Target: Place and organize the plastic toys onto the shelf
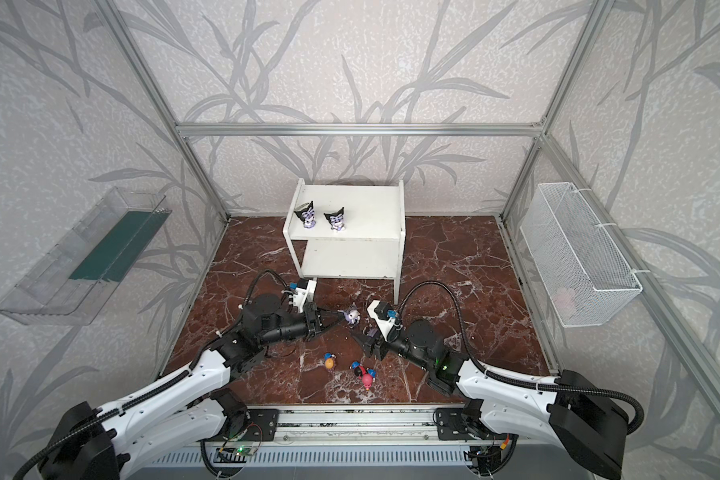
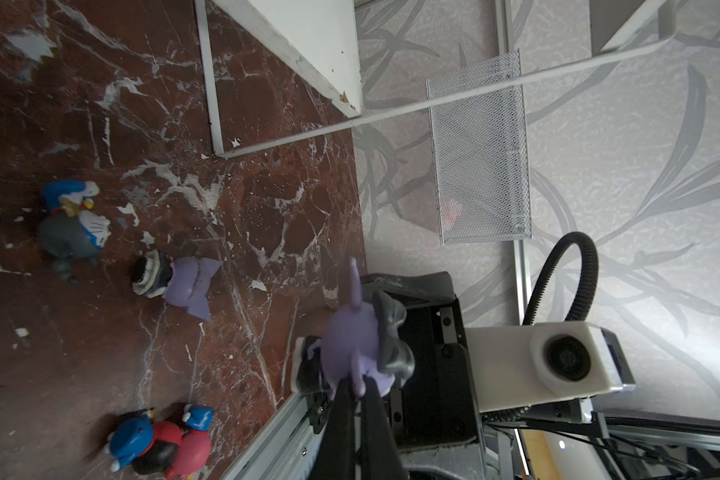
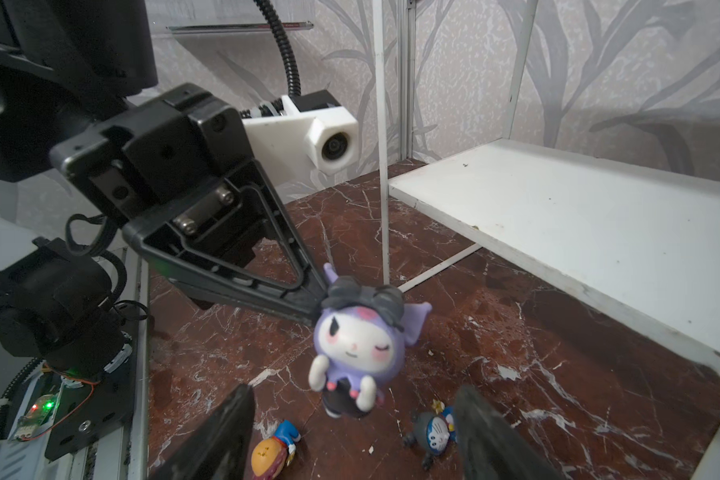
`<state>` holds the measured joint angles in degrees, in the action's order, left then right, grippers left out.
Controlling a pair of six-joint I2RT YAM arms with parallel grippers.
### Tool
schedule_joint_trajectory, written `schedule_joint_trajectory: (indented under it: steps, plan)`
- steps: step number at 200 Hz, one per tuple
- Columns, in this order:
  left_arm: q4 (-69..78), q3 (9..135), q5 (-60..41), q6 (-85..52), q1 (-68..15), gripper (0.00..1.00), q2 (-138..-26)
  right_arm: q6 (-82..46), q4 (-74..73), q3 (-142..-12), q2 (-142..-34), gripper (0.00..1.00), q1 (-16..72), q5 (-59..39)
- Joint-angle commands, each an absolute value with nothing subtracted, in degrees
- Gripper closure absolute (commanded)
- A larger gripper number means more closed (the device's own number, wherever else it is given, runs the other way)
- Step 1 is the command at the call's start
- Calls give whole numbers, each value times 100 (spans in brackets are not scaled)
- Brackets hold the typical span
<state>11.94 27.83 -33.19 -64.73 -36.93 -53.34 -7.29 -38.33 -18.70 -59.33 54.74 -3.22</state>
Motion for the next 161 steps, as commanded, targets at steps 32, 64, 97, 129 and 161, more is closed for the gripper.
schedule_joint_trajectory:
  steps: [32,64,97,129,161]
  plan:
    - [-981,3328,-2887,-4107,-3690,100,-4714,-1636,-2548,-2633,-5667,19,5248,-758]
    - [-1356,3316,-2837,-3343,-3706,100,-4258,-1698,-2003,-3028,-5763,19,5212,-1047]
    - [-1613,3334,-2975,-2909,-3726,100,-4027,-1769,-1764,-3394,-6060,20,5212,-1473]
    - [-1547,3325,-2947,-2882,-3752,100,-3930,-1776,-1688,-3711,-6472,21,5217,-1930]
    - [-1590,3322,-2831,-2865,-3795,100,-3894,-1811,-1597,-3888,-6755,23,5276,-2004]
